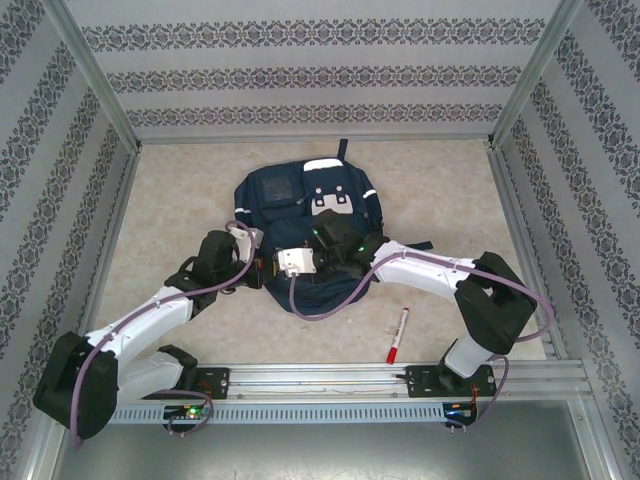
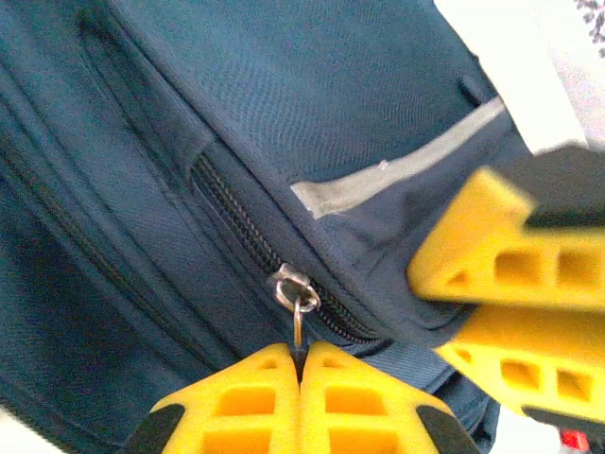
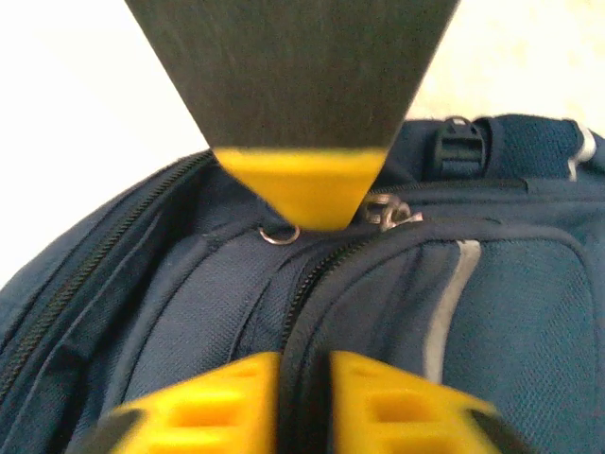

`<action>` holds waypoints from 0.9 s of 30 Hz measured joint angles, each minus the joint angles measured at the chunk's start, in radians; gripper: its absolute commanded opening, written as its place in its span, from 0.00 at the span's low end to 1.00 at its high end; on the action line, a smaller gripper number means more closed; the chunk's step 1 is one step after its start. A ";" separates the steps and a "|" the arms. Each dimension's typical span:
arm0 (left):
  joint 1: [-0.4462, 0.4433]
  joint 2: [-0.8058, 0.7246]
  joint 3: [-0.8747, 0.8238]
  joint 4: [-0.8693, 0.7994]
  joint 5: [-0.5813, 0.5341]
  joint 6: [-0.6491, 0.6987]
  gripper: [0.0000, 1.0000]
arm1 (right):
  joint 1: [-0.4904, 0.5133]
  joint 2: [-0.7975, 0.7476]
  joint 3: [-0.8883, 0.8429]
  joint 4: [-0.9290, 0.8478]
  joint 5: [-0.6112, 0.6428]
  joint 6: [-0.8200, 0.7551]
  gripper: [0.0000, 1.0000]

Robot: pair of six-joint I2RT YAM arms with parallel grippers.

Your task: Pack books, pencil case, and school supplies into a backpack

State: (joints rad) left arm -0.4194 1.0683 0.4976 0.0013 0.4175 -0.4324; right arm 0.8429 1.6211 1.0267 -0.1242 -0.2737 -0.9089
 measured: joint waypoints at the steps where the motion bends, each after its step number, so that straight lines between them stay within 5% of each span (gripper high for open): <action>1: 0.001 -0.020 -0.005 -0.001 -0.023 0.001 0.00 | 0.007 -0.004 -0.003 0.010 0.018 -0.005 0.00; 7: 0.015 -0.101 -0.068 0.018 -0.142 0.011 0.00 | 0.024 -0.085 -0.055 0.070 0.040 -0.067 0.00; 14: 0.078 0.068 0.008 0.047 -0.119 0.104 0.00 | 0.014 -0.122 -0.101 0.066 -0.016 -0.166 0.00; 16: 0.114 0.134 0.042 0.056 -0.150 0.122 0.00 | 0.018 -0.122 -0.101 0.043 -0.035 -0.156 0.22; 17: 0.128 0.162 0.056 0.061 -0.162 0.133 0.08 | 0.021 -0.121 -0.101 0.032 -0.048 -0.139 0.31; 19: 0.135 0.204 0.078 0.061 -0.168 0.156 0.45 | 0.029 -0.122 -0.101 0.031 -0.069 -0.093 0.46; 20: 0.134 0.216 0.086 0.061 -0.167 0.167 0.53 | 0.034 -0.124 -0.101 0.038 -0.072 -0.055 0.57; 21: 0.134 0.223 0.094 0.060 -0.166 0.177 0.55 | 0.039 -0.130 -0.103 0.047 -0.071 -0.011 0.95; 27: 0.134 0.208 0.166 0.032 -0.082 0.308 0.56 | 0.032 -0.250 -0.116 0.095 0.077 0.428 0.98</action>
State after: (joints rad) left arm -0.2859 1.2766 0.6636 0.0330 0.3351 -0.1242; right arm 0.8753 1.3708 0.9112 -0.0288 -0.1967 -0.4808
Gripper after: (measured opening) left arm 0.546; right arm 0.976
